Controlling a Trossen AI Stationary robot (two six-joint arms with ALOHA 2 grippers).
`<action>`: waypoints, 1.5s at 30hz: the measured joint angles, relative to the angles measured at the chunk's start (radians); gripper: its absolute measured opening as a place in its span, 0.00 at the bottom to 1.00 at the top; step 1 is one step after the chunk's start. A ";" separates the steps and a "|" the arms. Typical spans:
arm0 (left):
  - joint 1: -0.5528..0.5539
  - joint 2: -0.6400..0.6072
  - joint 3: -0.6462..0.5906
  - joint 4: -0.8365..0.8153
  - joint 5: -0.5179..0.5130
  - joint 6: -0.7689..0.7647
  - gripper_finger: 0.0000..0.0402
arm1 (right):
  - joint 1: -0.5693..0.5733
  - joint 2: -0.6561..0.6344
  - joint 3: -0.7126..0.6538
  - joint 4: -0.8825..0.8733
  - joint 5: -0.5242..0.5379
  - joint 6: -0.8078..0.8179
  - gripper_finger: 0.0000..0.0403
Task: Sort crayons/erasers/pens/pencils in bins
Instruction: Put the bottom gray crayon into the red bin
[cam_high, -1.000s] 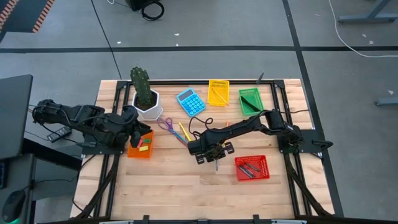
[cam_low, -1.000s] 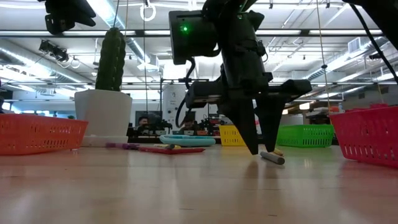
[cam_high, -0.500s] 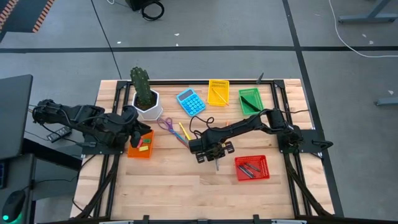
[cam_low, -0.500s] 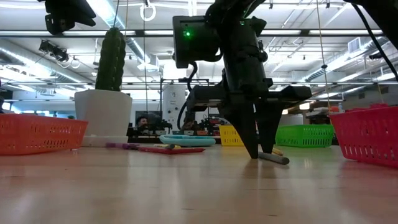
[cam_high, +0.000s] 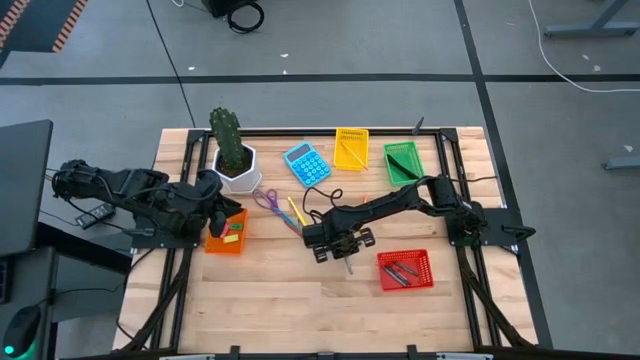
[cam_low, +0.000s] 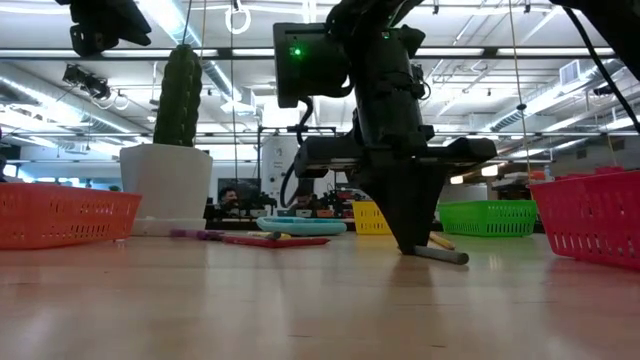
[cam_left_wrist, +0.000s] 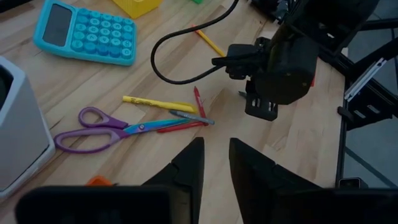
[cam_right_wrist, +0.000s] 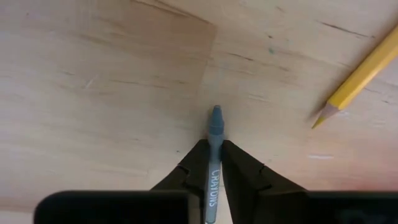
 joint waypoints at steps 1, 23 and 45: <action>0.000 0.000 0.000 0.000 0.000 0.000 0.20 | 0.000 0.000 0.000 0.000 0.000 -0.005 0.11; 0.000 0.002 0.000 -0.004 -0.001 0.000 0.21 | -0.001 -0.123 0.002 -0.032 -0.005 -0.070 0.11; 0.000 0.002 0.000 -0.003 -0.001 -0.008 0.21 | 0.161 -0.375 -0.052 -0.384 0.019 -0.375 0.11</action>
